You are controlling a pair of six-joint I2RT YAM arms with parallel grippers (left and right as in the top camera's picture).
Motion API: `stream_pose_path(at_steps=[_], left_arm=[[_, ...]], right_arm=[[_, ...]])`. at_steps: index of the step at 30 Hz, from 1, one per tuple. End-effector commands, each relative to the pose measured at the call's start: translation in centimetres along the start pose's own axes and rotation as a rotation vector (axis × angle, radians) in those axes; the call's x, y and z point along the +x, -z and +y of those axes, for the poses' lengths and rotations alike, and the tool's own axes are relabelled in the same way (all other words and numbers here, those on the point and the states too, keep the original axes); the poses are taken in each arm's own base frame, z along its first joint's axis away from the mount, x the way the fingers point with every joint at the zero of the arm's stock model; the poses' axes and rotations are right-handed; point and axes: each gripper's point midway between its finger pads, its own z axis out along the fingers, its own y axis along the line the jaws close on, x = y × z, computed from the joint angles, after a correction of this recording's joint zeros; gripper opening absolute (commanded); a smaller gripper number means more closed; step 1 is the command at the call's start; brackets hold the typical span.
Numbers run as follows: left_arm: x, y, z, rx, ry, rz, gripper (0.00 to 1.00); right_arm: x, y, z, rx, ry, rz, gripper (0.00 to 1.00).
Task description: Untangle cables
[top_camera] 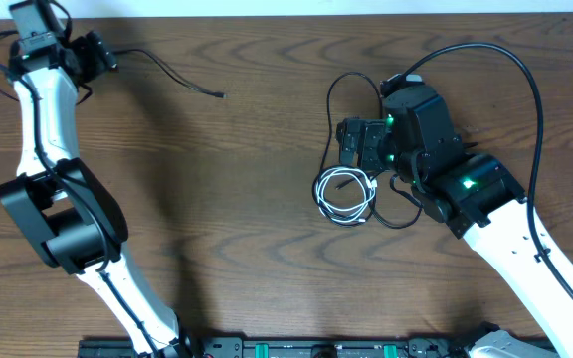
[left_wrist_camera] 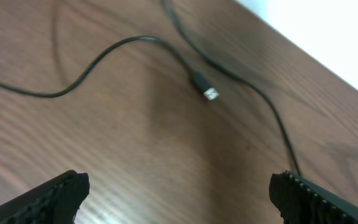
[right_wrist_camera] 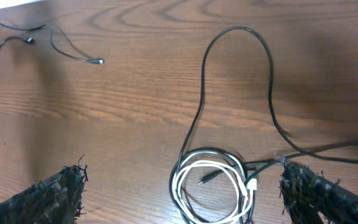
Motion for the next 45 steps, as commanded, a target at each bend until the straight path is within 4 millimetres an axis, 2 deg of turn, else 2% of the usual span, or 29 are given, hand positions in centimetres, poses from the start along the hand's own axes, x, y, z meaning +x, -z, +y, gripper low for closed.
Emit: stream_pose_path(at_steps=[1, 6, 14, 18, 23, 24, 25, 27, 30, 32, 34, 35, 40, 42, 45], left_arm=[[-2.8, 3.8, 1.6, -0.02, 0.045, -0.081, 0.98], [-3.5, 4.5, 4.6, -0.054, 0.134, -0.088, 0.98], [-1.7, 3.7, 8.7, -0.117, 0.185, -0.014, 0.98], [-0.8, 5.3, 9.6, -0.137, 0.204, 0.025, 0.98], [0.0, 9.1, 9.2, -0.132, 0.334, 0.054, 0.98], [0.2, 9.8, 8.5, -0.096, 0.349, 0.067, 0.98], [0.3, 10.9, 6.6, 0.006, 0.354, 0.091, 0.98], [0.7, 12.2, 4.1, 0.139, 0.357, 0.132, 0.98], [2.4, 14.4, 0.5, 0.305, 0.336, 0.23, 0.98], [4.2, 15.7, -1.7, 0.375, 0.288, 0.304, 0.98], [8.8, 17.3, -5.5, 0.413, 0.13, 0.452, 0.98], [10.0, 17.7, -6.5, 0.426, 0.072, 0.485, 0.98], [15.2, 18.3, -9.6, 0.36, -0.102, 0.6, 0.98], [17.0, 18.4, -10.4, 0.326, -0.162, 0.633, 0.98], [18.9, 18.1, -11.1, 0.266, -0.247, 0.647, 0.97]], right_arm=[[0.3, -0.2, 0.2, -0.006, -0.007, 0.012, 0.99], [0.6, -0.2, 0.0, 0.002, -0.006, 0.024, 0.99], [0.4, -0.2, 0.1, -0.002, -0.006, 0.017, 0.99], [0.4, -0.2, 0.1, -0.002, -0.006, 0.018, 0.99], [1.0, -0.2, -0.2, 0.012, -0.004, 0.042, 0.99], [1.3, -0.2, -0.4, 0.018, -0.003, 0.052, 0.99], [1.5, -0.1, -0.6, 0.029, -0.002, 0.062, 0.99], [1.7, -0.1, -0.9, 0.043, -0.003, 0.071, 0.99], [1.9, 0.0, -2.2, 0.094, -0.03, 0.077, 0.99], [1.9, 0.1, -3.6, 0.142, -0.085, 0.078, 0.99], [1.7, 0.3, -6.2, 0.202, -0.133, 0.094, 0.99], [1.6, 0.3, -7.0, 0.22, -0.149, 0.095, 0.99], [0.8, 0.8, -10.8, 0.291, -0.234, 0.088, 0.99], [0.8, 1.1, -12.3, 0.314, -0.276, 0.096, 0.99], [1.4, 1.5, -13.6, 0.318, -0.328, 0.13, 0.99]])
